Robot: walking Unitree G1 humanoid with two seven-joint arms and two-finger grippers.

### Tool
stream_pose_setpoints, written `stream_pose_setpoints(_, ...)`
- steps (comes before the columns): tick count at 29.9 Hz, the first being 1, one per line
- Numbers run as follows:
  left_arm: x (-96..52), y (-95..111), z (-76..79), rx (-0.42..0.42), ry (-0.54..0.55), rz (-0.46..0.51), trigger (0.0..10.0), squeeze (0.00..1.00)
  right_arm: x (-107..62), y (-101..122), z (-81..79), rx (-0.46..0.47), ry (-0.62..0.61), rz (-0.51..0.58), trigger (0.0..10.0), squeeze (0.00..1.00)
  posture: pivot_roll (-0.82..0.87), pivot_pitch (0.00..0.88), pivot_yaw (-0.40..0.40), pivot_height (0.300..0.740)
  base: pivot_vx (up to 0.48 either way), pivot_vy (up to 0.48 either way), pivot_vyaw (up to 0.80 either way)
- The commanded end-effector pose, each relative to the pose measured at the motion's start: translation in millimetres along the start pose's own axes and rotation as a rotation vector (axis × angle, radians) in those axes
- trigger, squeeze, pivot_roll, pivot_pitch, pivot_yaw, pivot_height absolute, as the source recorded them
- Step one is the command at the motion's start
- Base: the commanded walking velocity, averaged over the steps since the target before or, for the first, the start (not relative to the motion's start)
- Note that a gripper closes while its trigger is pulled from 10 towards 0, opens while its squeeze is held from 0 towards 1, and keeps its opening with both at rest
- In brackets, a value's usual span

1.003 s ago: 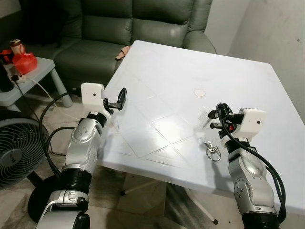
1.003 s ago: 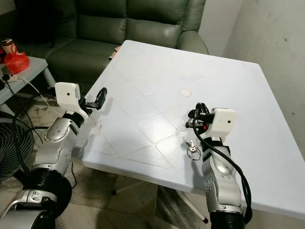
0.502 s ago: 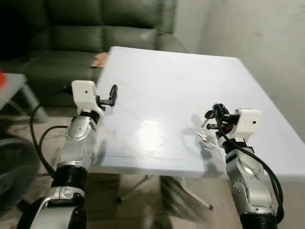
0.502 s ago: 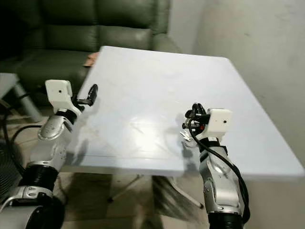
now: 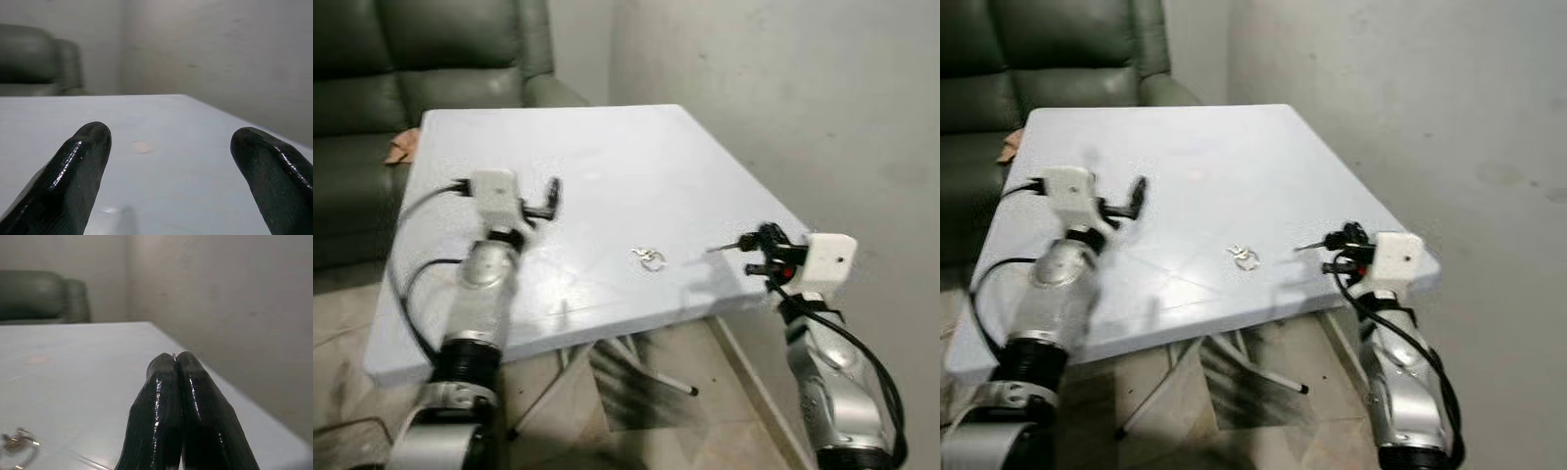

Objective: Hang keys on a hook

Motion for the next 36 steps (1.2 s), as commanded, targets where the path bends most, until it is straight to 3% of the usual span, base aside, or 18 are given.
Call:
stream_pose_setpoints(1, 2.7, 2.9, -3.1, 0.01, -0.001, 0.0, 10.0, 0.0, 1.1, 7.8, -2.8, -0.008, 0.004, 0.024, 10.0, 0.0, -0.05, 0.0, -0.041, 0.711, 0.0, 0.0, -0.75)
stream_pose_setpoints(36, -0.3, 3.6, 13.7, 0.029, -0.051, 0.021, 10.0, 0.0, -5.2, 3.1, -2.0, -0.035, -0.002, -0.003, 10.0, 0.0, -0.05, 0.0, -0.039, 0.711, 0.0, 0.0, -0.73)
Point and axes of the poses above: a point about 5 cm out from each wrist's last joint towards the gripper, its own x axis pointing out of the wrist towards the gripper, its own y axis along the axis of the wrist's last joint, z = x × y, the point moved 6 cm from there along x, pointing out of the wrist towards the gripper, and after that the axes turned 4 degrees about x, right-handed, at the moved point
